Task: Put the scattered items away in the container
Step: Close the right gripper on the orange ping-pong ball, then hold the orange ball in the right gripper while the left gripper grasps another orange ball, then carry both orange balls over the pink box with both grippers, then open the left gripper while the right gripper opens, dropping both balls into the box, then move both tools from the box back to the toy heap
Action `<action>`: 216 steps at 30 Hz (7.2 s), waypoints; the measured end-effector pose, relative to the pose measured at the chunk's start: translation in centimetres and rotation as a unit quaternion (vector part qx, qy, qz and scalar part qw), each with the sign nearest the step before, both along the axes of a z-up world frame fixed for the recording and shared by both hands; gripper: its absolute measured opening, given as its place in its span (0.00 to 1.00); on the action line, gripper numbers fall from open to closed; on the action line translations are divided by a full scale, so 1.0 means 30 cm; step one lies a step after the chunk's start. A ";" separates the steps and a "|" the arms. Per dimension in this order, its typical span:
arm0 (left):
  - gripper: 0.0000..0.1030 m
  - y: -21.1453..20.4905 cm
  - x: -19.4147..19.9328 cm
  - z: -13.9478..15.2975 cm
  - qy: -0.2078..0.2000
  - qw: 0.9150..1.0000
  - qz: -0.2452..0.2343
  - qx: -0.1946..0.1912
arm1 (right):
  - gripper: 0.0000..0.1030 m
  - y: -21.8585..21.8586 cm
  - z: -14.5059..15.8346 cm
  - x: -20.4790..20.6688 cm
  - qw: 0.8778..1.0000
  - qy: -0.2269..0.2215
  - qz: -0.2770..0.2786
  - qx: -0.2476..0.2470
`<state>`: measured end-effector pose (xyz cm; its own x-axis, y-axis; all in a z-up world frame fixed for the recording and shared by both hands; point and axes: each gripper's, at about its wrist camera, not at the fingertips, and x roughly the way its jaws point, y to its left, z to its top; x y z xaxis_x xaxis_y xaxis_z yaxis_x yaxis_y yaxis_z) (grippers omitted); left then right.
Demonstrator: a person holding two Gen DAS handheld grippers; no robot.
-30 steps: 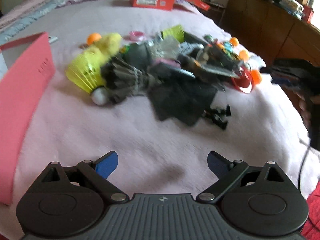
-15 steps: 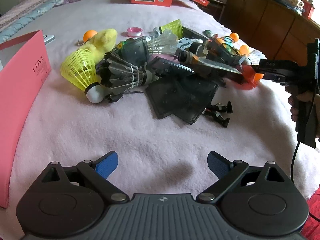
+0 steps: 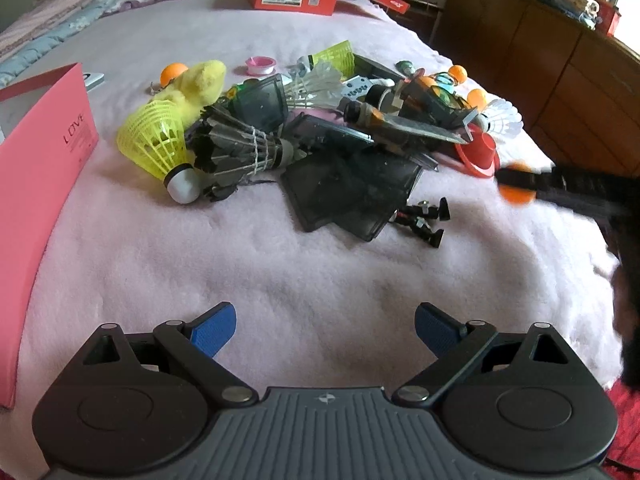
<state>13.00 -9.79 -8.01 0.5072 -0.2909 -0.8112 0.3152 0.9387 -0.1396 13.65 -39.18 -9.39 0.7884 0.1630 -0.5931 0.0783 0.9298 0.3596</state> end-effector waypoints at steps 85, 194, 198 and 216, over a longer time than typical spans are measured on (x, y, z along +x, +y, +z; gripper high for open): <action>0.38 0.370 -0.133 0.205 -0.020 0.997 0.064 0.026 | 0.41 0.559 0.046 -0.319 0.994 0.043 0.097 0.022; 0.98 0.635 -0.241 0.351 -0.087 0.991 0.104 -0.003 | 0.61 0.889 0.221 -0.256 0.987 0.054 0.138 -0.065; 0.98 0.557 -0.249 0.345 -0.085 0.993 0.078 0.002 | 0.61 0.781 0.215 -0.297 0.991 0.056 0.103 -0.059; 0.98 0.277 -0.115 0.261 -0.067 0.997 0.032 0.026 | 0.61 0.521 0.177 -0.276 0.995 0.040 0.064 -0.062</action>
<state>9.54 -1.49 -0.19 0.6278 -0.2146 -0.7482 0.2676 0.9621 -0.0515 5.36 -23.54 -4.09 0.7148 0.1797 -0.6758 -0.0193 0.9711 0.2378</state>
